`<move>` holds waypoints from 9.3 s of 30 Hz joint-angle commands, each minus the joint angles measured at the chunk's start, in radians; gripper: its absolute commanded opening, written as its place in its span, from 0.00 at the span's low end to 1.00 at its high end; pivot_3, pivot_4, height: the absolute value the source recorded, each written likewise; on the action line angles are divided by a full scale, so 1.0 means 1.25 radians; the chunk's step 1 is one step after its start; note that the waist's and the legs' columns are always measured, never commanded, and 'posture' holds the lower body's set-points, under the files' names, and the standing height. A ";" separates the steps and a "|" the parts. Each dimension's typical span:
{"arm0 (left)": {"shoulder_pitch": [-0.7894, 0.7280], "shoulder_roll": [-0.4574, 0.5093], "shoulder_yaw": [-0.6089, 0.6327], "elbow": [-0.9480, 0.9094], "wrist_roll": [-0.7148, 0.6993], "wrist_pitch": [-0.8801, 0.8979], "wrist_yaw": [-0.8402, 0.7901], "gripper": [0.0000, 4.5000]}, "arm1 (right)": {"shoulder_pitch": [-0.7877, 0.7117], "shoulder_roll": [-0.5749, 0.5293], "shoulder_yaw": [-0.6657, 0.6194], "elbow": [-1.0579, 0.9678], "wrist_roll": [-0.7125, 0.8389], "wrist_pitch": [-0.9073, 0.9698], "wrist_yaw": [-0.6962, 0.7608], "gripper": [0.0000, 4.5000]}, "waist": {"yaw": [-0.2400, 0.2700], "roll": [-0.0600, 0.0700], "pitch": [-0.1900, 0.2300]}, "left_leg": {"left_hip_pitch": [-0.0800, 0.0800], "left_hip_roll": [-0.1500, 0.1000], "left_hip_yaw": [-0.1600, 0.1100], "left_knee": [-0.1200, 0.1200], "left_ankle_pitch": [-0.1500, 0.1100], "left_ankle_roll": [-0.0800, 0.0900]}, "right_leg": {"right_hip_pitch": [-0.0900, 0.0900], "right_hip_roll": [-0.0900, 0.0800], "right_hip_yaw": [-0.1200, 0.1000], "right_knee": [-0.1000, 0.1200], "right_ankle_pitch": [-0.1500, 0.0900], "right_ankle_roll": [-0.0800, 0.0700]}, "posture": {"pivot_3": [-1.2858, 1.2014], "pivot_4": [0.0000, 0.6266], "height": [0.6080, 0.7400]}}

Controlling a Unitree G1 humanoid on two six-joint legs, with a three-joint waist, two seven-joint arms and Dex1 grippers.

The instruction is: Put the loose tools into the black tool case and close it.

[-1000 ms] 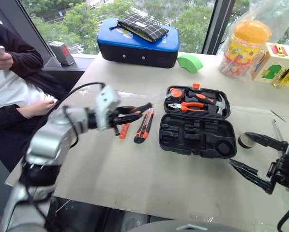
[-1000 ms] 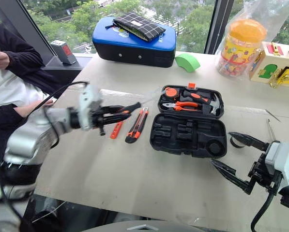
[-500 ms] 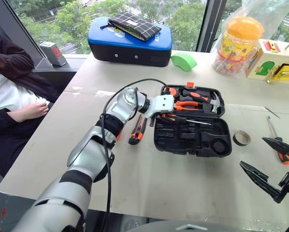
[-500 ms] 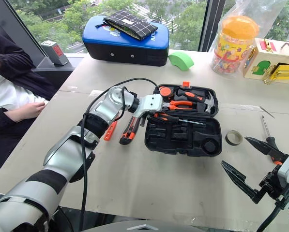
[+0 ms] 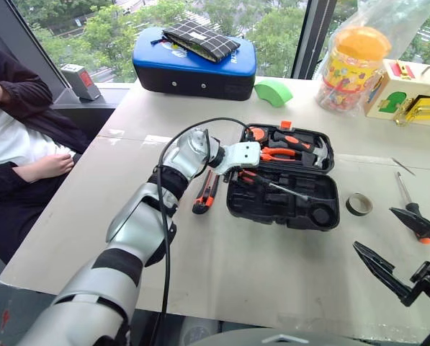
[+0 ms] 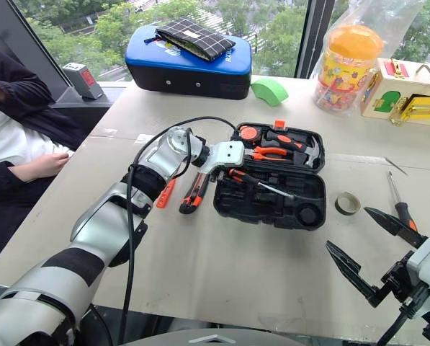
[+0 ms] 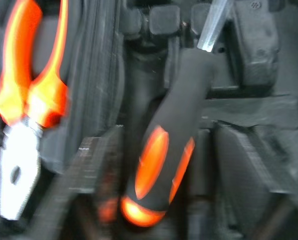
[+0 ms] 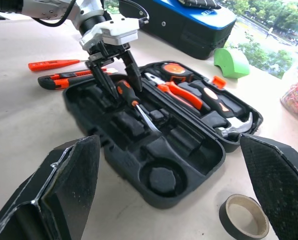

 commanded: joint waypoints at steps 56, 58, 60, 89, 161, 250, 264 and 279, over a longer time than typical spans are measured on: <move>-0.179 -0.083 0.003 0.248 0.190 -0.222 0.063 0.01 | 0.047 0.024 0.022 -0.038 -0.034 -0.048 -0.034 1.00 | 0.001 0.000 0.000 | -0.001 -0.001 -0.001 0.000 0.000 0.000 | 0.000 0.002 0.000 0.000 0.000 0.000 | 0.52 0.24 1.00; -0.179 -0.083 -0.014 0.249 0.217 -0.243 0.087 0.00 | 0.051 0.026 0.021 -0.039 -0.034 -0.049 -0.033 1.00 | 0.002 0.000 0.000 | -0.001 -0.001 -0.001 0.000 0.000 0.000 | 0.000 0.002 0.000 0.000 0.000 0.000 | 0.52 0.24 1.00; -0.179 -0.085 -0.016 0.248 0.221 -0.265 0.086 0.00 | 0.054 0.027 0.019 -0.041 -0.034 -0.049 -0.033 1.00 | 0.003 0.000 0.000 | 0.000 -0.001 -0.001 0.001 0.000 0.000 | 0.001 0.002 0.000 0.000 0.000 0.000 | 0.52 0.24 1.00; -0.145 -0.109 0.245 0.127 -0.071 0.111 -0.098 0.56 | 0.066 0.048 0.042 -0.047 -0.056 -0.060 -0.046 1.00 | -0.001 0.000 0.000 | -0.001 -0.001 -0.003 0.002 0.000 0.000 | 0.001 0.003 0.000 0.000 0.000 0.000 | 0.52 0.24 1.00; 0.519 0.060 0.230 -0.964 -0.537 0.526 0.151 0.95 | -0.571 -0.423 0.124 0.307 -0.024 0.592 -0.134 0.10 | -0.009 0.012 -0.005 | -0.001 -0.002 -0.005 0.002 0.000 -0.001 | 0.003 0.008 0.022 0.000 -0.001 0.004 | 0.52 0.24 1.00; 0.870 0.058 0.389 -1.044 -0.317 0.636 0.840 0.39 | -0.595 -0.260 0.357 0.113 0.030 0.236 0.111 1.00 | 0.005 0.003 0.000 | 0.000 -0.002 -0.007 -0.003 0.000 0.000 | 0.004 -0.012 0.001 -0.003 -0.001 0.002 | 0.52 0.24 1.00; 0.596 0.258 0.209 -0.945 -0.328 0.336 0.274 0.08 | -0.371 -0.227 0.172 0.056 0.000 0.191 0.040 1.00 | 0.024 0.004 0.000 | -0.001 -0.002 -0.006 -0.004 0.000 -0.001 | 0.004 -0.013 0.000 -0.004 -0.002 0.002 | 0.52 0.24 1.00; 0.211 0.138 -0.031 -0.318 -0.028 -0.198 0.060 0.08 | -0.148 -0.167 -0.019 -0.067 0.021 0.202 -0.005 1.00 | 0.017 0.003 0.001 | -0.003 -0.001 -0.005 -0.002 0.000 0.000 | 0.004 0.001 0.005 -0.004 -0.002 0.003 | 0.52 0.24 1.00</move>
